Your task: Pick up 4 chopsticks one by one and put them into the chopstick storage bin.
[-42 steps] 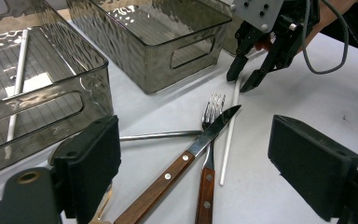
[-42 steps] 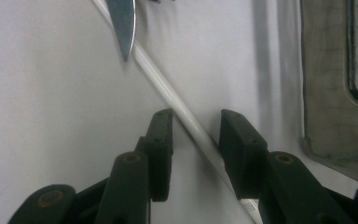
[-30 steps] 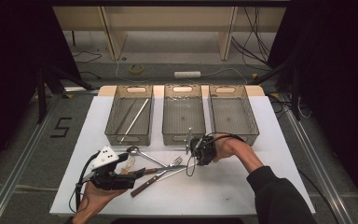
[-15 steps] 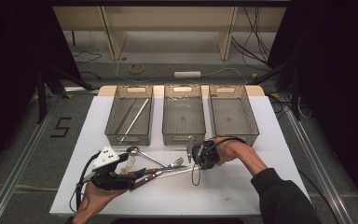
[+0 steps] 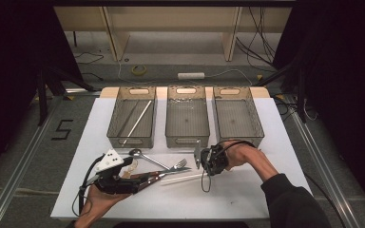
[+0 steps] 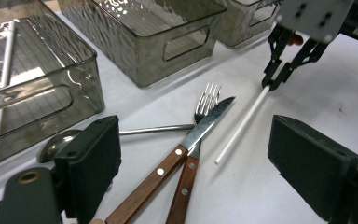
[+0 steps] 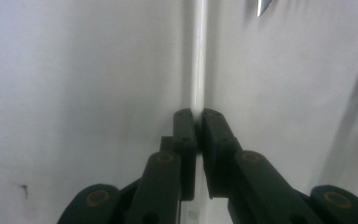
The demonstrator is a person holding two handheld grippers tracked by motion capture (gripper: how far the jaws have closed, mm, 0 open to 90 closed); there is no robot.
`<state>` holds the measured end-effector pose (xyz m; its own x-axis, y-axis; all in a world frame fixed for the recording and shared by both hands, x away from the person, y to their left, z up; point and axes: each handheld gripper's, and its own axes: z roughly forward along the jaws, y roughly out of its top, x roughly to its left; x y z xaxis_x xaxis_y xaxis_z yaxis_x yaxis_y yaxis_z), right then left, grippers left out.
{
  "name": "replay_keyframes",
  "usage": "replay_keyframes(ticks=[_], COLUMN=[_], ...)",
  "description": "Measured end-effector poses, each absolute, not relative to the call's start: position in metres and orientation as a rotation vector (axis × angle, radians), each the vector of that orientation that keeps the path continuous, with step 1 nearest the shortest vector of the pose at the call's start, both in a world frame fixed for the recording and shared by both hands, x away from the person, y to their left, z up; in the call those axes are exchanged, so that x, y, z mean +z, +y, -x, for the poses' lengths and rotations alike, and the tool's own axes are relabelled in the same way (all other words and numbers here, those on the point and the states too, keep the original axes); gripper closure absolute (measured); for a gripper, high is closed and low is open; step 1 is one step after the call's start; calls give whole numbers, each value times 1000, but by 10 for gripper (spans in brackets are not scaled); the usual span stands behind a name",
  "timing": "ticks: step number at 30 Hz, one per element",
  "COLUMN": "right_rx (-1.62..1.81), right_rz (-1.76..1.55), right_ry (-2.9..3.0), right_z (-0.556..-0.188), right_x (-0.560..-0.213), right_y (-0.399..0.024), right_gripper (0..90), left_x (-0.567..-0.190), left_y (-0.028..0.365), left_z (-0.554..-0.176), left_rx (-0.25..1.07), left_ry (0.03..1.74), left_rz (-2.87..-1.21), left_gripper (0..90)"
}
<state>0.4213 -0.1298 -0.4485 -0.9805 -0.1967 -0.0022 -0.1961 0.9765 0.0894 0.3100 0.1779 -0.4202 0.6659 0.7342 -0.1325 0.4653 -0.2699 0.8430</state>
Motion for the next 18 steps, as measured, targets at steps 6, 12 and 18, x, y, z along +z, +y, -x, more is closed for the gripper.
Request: replay_keyframes(ticks=[6,12,18], right_rx=[-185,-194,-239], right_rz=[-326,-330,-366], right_ry=[-3126,-3141,-3161], right_z=[-414,-408,-403], right_x=[-437,-429,-419], right_y=[-131,-127,-120], right_gripper=[855,856,855], left_x=[-425,-430,-434], left_y=[162,140,121], left_z=[-312,-318,-319], left_rx=[295,247,254], left_ry=[888,825,751], left_rz=[-2009,-2104,-2196], left_gripper=[184,201,240])
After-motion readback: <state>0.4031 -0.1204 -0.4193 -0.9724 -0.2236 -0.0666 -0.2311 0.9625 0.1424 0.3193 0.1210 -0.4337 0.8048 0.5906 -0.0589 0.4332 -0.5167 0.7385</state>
